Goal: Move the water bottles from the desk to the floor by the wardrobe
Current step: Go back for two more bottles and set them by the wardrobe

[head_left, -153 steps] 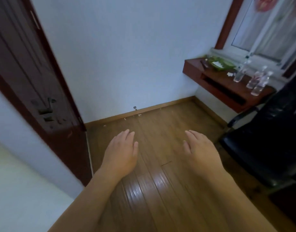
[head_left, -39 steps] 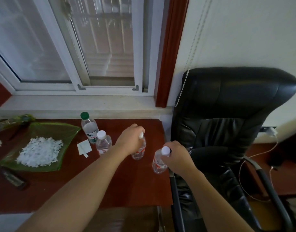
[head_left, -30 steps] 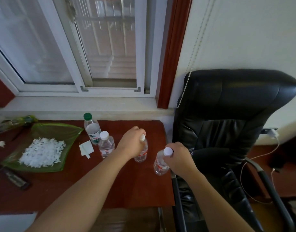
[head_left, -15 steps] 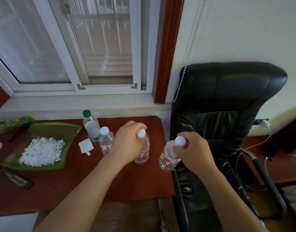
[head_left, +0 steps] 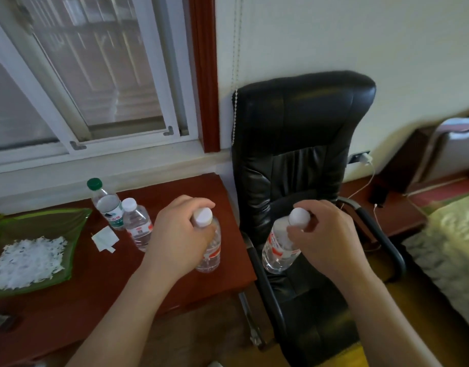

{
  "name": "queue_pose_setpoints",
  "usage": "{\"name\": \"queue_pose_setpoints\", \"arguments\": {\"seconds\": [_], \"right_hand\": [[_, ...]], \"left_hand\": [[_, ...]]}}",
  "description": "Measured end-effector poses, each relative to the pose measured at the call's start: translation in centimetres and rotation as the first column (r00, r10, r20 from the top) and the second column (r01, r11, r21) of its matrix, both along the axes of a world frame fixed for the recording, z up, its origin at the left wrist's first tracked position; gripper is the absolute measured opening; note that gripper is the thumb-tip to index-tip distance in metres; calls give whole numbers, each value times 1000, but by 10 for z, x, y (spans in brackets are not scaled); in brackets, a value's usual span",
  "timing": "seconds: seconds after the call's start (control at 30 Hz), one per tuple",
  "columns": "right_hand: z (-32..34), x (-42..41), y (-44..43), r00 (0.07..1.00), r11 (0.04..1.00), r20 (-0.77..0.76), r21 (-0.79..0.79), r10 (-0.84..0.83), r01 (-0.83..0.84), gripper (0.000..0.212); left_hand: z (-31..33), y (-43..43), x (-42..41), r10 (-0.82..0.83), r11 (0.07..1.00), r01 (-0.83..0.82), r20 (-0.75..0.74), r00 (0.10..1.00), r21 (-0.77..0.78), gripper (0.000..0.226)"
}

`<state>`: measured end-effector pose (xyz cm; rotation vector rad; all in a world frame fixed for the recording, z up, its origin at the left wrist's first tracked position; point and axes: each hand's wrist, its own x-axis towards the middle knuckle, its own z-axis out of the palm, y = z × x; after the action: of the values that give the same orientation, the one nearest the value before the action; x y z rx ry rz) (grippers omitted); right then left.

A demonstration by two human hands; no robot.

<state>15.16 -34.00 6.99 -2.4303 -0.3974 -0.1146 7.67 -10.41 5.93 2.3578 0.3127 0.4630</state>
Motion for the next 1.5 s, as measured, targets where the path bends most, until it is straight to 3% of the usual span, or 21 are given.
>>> {"name": "queue_pose_setpoints", "arguments": {"seconds": [0.47, 0.73, 0.93, 1.1, 1.5], "right_hand": [[14, -109, -184, 968, 967, -2, 46, -251, 251, 30], [21, -188, -302, 872, 870, -33, 60, -489, 490, 31], [19, -239, -374, 736, 734, -27, 62, -676, 676, 31], [16, -271, -417, 590, 590, 8, 34, -807, 807, 29], [0, -319, -472, 101, 102, 17, 90, -995, 991, 33]], "left_hand": [[16, -172, -35, -310, 950, 309, 46, 950, 36, 31], [17, -298, -55, -544, 839, 545, 60, 837, 5, 32], [18, -390, -55, -733, 678, 734, 45, 679, -33, 32], [18, -461, -46, -867, 496, 868, 45, 497, -39, 34], [2, -608, -30, -999, 39, 999, 2, 39, -4, 34]]}}
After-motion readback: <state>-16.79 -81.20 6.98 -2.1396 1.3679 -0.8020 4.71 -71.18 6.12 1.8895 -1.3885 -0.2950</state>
